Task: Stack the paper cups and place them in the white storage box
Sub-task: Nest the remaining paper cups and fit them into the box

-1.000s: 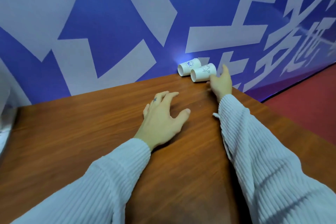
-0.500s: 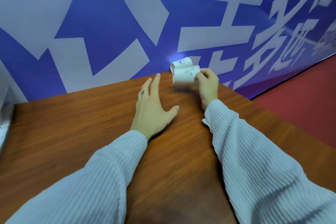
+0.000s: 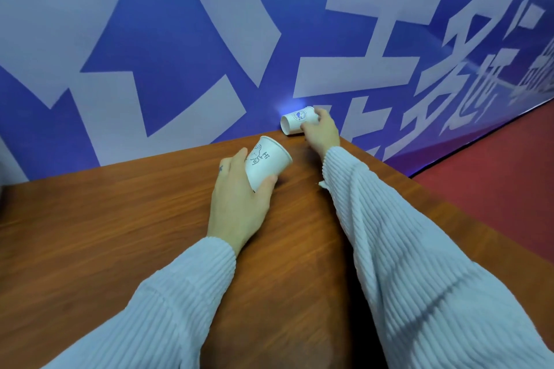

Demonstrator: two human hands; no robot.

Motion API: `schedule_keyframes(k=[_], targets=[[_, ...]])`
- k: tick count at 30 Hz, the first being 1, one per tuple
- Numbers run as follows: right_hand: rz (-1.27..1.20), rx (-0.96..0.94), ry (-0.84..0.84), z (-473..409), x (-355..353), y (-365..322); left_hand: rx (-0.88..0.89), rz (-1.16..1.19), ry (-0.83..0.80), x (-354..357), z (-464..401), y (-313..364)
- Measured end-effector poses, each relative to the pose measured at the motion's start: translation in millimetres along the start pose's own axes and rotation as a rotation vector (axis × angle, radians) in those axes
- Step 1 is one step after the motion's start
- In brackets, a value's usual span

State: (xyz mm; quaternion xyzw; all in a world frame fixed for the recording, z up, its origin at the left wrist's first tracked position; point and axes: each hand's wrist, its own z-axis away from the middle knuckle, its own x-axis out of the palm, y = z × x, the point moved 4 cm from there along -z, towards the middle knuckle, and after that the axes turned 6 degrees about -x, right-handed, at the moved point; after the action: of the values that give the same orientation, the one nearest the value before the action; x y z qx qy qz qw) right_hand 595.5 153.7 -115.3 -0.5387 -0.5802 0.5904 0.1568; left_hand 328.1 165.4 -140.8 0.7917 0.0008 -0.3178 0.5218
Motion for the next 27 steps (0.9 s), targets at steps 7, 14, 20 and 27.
schedule_keyframes(k=[7, 14, 20, 27], targets=[[-0.135, 0.136, -0.059, -39, 25, 16, 0.004, 0.024, 0.003, 1, -3, -1], [-0.148, 0.043, 0.005, 26, 11, 17, -0.036, 0.021, 0.003, -4, -1, 4], [-0.265, 0.046, -0.088, 124, -29, -11, -0.163, 0.215, 0.037, -25, 15, 0], [-0.293, -0.033, -0.161, 190, -59, -70, -0.184, 0.269, 0.051, -81, 70, 5]])
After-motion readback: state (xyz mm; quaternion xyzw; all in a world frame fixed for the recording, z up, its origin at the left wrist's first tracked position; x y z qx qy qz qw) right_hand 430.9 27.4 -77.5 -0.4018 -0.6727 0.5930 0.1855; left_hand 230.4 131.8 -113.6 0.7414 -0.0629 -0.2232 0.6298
